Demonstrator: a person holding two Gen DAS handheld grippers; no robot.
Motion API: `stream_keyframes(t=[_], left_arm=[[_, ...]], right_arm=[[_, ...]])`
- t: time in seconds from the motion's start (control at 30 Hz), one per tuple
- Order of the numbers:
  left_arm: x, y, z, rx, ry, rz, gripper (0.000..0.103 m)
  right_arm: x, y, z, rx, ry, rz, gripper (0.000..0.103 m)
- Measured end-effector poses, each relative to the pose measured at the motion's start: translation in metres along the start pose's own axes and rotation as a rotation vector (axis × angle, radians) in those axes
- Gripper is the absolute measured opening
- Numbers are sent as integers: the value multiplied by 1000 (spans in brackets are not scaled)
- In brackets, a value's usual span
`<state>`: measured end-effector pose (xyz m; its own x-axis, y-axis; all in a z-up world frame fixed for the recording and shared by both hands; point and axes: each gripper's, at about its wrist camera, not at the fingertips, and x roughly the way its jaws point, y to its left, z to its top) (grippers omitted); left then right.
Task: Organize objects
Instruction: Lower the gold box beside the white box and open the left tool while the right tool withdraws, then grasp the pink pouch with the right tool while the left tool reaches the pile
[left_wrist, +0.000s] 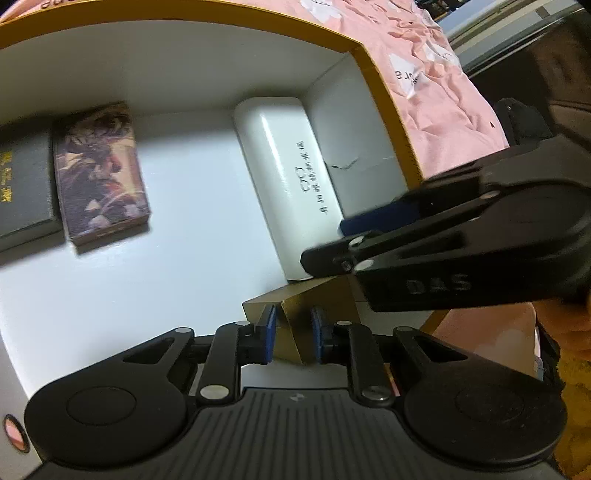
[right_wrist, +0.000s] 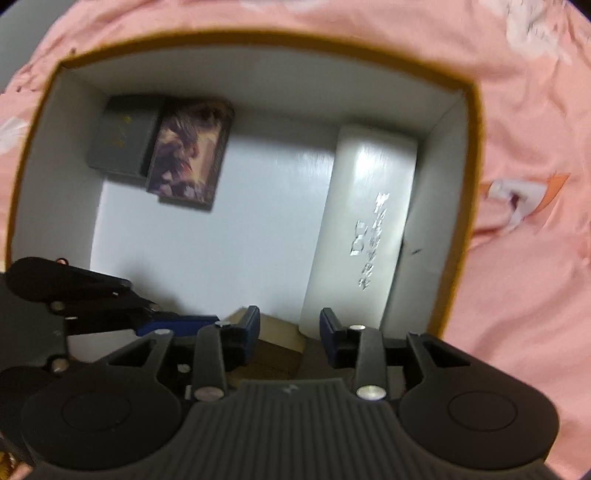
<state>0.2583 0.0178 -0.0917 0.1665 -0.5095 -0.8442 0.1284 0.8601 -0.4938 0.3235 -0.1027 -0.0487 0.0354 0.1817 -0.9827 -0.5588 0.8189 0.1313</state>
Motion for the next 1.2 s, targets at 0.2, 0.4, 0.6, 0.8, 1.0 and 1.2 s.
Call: stream_keyframes(t=[0.2, 0.4, 0.6, 0.8, 1.0, 1.2], left_arm=[[12, -10, 4, -25, -3, -39, 15], [21, -23, 7, -18, -1, -41, 14], [16, -27, 7, -17, -8, 6, 15], [-36, -46, -14, 74, -143, 83, 15], [-96, -69, -75, 116, -310, 127, 15], [-104, -81, -130, 80, -341, 181, 15]], right_arm=[[-18, -4, -20, -55, -127, -107, 49], [-29, -10, -29, -54, -210, -100, 48], [-48, -17, -39, -40, -283, -88, 48], [-79, -16, -70, 6, -448, -38, 48], [-108, -2, -133, 50, -616, 10, 48], [-101, 11, -193, 133, -633, 74, 48]])
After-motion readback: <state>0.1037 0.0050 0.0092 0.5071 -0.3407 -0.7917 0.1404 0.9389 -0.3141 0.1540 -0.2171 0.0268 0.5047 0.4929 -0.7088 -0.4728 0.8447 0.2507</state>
